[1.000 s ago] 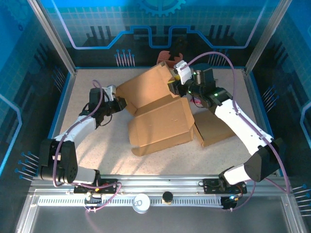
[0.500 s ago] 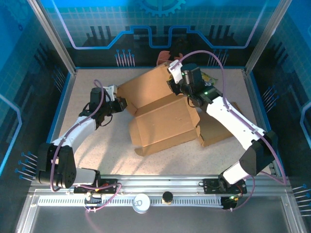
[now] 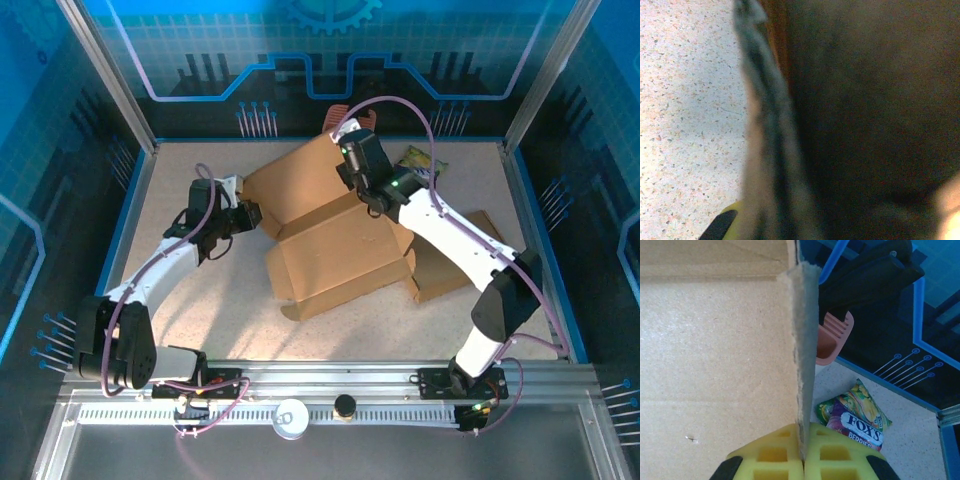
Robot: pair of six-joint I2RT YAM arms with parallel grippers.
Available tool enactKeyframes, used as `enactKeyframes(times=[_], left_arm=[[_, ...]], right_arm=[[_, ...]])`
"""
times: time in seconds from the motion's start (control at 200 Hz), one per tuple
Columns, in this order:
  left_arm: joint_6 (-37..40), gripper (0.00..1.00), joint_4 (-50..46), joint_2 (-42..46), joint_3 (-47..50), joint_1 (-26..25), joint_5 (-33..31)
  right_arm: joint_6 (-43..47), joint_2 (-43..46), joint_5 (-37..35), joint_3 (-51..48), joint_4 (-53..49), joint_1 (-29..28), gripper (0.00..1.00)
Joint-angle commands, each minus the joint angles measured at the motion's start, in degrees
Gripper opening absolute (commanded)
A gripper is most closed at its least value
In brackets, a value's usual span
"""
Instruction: Fold the paper box
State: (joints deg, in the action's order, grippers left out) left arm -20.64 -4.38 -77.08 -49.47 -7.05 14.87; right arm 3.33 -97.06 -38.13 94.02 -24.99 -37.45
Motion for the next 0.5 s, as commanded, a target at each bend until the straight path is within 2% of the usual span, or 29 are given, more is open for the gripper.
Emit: enactKeyframes(times=[0.0, 0.21, 0.495], left_arm=[[0.86, 0.0, -1.44, 1.95, -2.51, -0.69, 0.33], [1.13, 0.0, -2.14, 1.94, -2.83, -0.69, 0.26], [1.04, 0.0, -2.69, 1.32, -3.5, -0.71, 0.43]], right_arm=[[-1.47, -1.59, -3.06, 4.06, -3.39, -0.21, 0.09], [-1.08, -4.14, -1.79, 7.87, -6.06, 0.83, 0.17], [-1.37, -5.84, -4.6, 8.81, -7.01, 1.07, 0.17]])
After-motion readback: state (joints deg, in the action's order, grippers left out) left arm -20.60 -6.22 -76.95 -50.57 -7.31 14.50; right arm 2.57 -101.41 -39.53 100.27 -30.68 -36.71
